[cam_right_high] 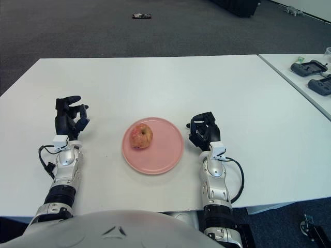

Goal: Put the apple into the plate.

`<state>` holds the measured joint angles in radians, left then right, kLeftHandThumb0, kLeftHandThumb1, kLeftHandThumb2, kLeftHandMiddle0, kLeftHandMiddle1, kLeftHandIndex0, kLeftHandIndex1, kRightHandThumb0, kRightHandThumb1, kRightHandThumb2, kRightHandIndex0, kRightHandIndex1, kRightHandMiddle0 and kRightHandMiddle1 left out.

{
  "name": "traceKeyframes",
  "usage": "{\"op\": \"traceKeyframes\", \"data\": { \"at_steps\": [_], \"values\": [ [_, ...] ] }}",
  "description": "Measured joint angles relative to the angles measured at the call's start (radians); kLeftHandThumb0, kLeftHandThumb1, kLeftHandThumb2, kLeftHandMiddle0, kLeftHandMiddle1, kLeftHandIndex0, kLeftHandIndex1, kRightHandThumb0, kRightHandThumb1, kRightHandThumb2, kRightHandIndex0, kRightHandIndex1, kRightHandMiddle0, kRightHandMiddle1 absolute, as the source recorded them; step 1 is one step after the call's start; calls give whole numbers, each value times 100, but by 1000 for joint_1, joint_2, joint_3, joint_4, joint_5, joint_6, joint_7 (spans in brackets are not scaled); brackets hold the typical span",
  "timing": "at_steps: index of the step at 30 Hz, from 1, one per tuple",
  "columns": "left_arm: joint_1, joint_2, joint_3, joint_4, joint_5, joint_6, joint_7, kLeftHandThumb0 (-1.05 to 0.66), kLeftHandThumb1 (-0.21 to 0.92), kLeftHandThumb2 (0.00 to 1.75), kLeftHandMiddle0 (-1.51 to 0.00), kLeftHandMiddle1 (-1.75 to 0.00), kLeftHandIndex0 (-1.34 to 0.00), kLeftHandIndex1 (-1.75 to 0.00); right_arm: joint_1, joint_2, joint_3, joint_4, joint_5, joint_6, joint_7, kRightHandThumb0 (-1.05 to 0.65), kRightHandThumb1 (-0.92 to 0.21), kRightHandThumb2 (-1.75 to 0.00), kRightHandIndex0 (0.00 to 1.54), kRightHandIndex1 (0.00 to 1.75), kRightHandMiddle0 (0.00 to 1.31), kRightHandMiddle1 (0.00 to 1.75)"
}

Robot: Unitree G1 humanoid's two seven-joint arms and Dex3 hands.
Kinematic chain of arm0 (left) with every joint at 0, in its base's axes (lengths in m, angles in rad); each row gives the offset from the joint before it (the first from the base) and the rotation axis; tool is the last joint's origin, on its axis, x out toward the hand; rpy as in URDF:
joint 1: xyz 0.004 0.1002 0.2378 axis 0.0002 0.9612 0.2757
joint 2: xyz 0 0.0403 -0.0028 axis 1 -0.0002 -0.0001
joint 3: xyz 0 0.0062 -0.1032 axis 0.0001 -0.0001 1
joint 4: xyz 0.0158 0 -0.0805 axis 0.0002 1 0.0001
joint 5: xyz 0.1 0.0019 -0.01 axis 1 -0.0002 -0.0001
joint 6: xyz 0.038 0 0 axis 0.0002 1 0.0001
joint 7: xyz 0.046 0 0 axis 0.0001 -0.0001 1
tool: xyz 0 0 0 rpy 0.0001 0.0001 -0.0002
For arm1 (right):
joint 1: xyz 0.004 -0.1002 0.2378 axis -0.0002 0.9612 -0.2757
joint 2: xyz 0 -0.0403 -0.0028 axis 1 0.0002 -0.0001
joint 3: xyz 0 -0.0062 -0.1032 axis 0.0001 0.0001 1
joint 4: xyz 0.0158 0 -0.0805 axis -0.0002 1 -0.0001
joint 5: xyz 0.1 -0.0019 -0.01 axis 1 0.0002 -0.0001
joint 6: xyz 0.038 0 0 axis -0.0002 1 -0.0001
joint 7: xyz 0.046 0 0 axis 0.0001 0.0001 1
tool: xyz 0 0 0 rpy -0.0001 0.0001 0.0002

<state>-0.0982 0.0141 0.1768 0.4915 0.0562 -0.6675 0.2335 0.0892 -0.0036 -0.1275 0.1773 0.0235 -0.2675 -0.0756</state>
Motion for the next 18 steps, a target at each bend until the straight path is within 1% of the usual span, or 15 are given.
{"op": "traceKeyframes", "data": {
  "at_steps": [7, 11, 18],
  "values": [
    [-14, 16, -21, 86, 23, -35, -12, -38, 73, 80, -68, -175, -31, -175, -1, 1, 0, 2, 0, 0, 0, -36, -77, -74, 49, 123, 28, 175],
    [-35, 27, -28, 123, 27, -54, -17, -38, 72, 81, -74, -175, -32, -175, -2, 1, 0, 4, 1, -1, 1, -36, -77, -74, 49, 123, 28, 175],
    [-66, 46, -51, 177, 41, -61, -22, -39, 68, 86, -84, -175, -35, -175, -3, 0, 0, 5, 0, -1, 1, -36, -78, -72, 48, 122, 27, 175]
  ]
}}
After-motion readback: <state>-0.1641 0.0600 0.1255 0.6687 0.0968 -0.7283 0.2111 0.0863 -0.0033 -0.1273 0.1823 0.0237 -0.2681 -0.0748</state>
